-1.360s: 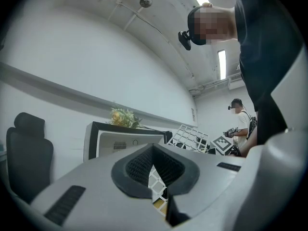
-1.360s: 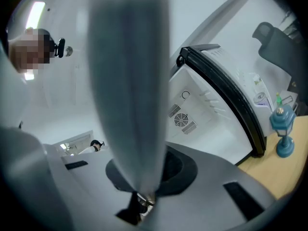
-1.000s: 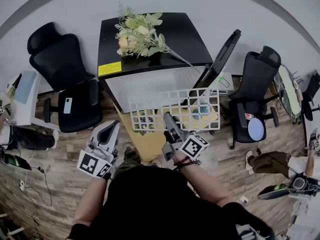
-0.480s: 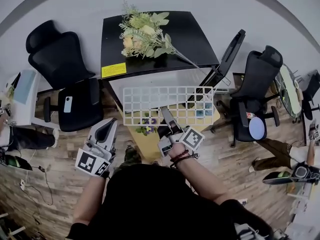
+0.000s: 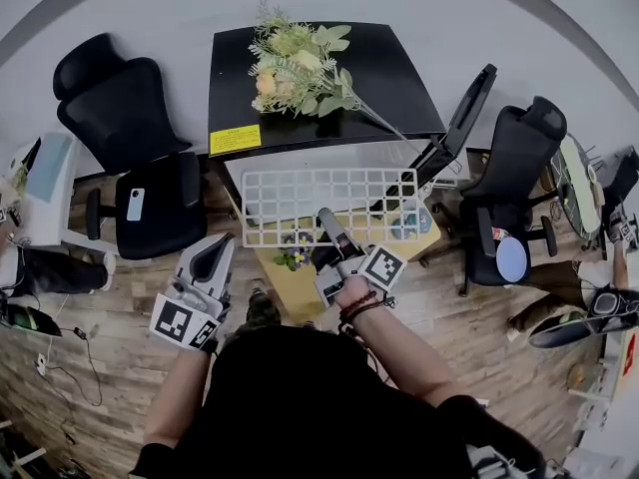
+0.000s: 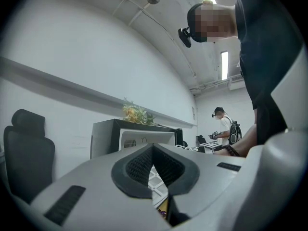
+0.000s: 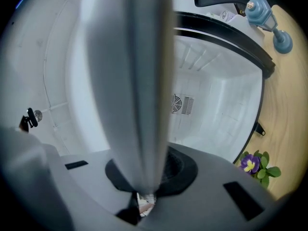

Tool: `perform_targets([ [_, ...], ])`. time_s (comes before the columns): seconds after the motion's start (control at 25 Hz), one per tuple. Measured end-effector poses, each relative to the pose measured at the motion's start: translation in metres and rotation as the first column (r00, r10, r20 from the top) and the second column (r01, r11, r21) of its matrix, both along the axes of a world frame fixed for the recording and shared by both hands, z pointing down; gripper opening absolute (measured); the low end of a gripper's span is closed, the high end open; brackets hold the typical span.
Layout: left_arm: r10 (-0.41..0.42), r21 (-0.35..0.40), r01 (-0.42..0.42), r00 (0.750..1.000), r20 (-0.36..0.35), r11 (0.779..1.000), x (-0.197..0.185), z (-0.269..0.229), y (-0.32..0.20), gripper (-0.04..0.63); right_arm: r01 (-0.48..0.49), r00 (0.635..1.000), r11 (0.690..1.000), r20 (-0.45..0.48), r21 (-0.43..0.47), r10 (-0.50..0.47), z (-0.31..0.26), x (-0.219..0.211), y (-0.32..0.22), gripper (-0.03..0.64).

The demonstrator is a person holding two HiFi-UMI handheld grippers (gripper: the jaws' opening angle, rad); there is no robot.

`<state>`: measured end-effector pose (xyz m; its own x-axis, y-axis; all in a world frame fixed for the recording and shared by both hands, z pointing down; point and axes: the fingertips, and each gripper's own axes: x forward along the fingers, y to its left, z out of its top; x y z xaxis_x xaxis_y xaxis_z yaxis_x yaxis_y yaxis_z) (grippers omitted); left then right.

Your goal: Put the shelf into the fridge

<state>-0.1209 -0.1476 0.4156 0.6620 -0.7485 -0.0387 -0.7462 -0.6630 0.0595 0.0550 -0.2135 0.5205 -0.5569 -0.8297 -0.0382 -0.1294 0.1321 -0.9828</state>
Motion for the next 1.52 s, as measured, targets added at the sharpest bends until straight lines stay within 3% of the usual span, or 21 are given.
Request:
perform_targets([
  [1.0,-0.01,-0.031,0.011,1.0,0.015,0.999,-0.007,0.014,-0.004,0.017,0.059,0.99,0.997,0.129,-0.048,-0.052,0.015,-0.003,-0.019,0.04],
  [1.24,0.001,-0.036,-0.001,1.0,0.017,0.999,-0.003,0.017,-0.003,0.017,0.09,0.976,0.987,0.207,-0.135,-0.06,0.017,-0.003,-0.019,0.045],
  [1.52,0.015,-0.027,-0.014,1.0,0.023,1.0,0.002,0.021,0.002,0.017,0.097,0.973,0.973,0.224,-0.211,-0.049,0.014,-0.003,-0.02,0.048],
])
